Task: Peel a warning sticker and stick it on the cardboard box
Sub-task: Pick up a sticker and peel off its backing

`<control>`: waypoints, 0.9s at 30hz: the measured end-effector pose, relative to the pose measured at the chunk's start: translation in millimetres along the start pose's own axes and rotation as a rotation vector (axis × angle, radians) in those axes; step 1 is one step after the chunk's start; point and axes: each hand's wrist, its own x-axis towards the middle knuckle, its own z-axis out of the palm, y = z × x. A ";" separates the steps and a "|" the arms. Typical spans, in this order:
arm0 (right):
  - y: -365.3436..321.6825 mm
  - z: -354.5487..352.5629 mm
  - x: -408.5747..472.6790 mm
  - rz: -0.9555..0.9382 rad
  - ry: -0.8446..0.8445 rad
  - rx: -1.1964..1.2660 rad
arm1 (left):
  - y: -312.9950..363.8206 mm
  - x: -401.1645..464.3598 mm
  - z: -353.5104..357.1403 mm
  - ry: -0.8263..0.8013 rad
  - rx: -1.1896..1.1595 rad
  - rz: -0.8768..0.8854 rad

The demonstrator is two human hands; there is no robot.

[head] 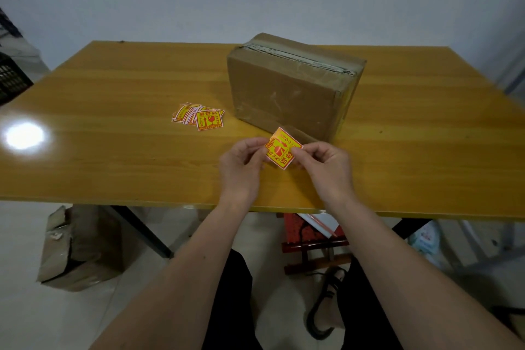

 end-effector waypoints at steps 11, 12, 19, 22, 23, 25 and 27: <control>0.7 -0.1 -0.3 -0.016 -0.004 0.032 | 5.1 -4.9 6.5 -0.132 0.088 -0.073; 1.4 0.0 -0.4 -0.022 -0.007 0.006 | 5.4 -4.6 6.2 -0.101 0.061 -0.073; 1.4 2.1 -2.3 -0.040 -0.045 -0.116 | 4.6 -3.1 2.2 -0.013 0.055 -0.015; 0.3 2.4 -1.8 -0.042 -0.020 -0.084 | 1.5 -3.5 2.7 -0.032 0.124 0.045; 0.1 1.9 -1.7 -0.037 -0.009 -0.064 | -0.1 -3.7 2.8 -0.048 0.144 0.059; 0.4 0.8 -0.9 -0.025 0.016 -0.028 | -1.4 -4.8 3.5 -0.088 0.168 0.075; 1.2 0.0 0.0 -0.011 0.036 -0.019 | -0.3 -4.5 5.2 -0.103 0.194 0.079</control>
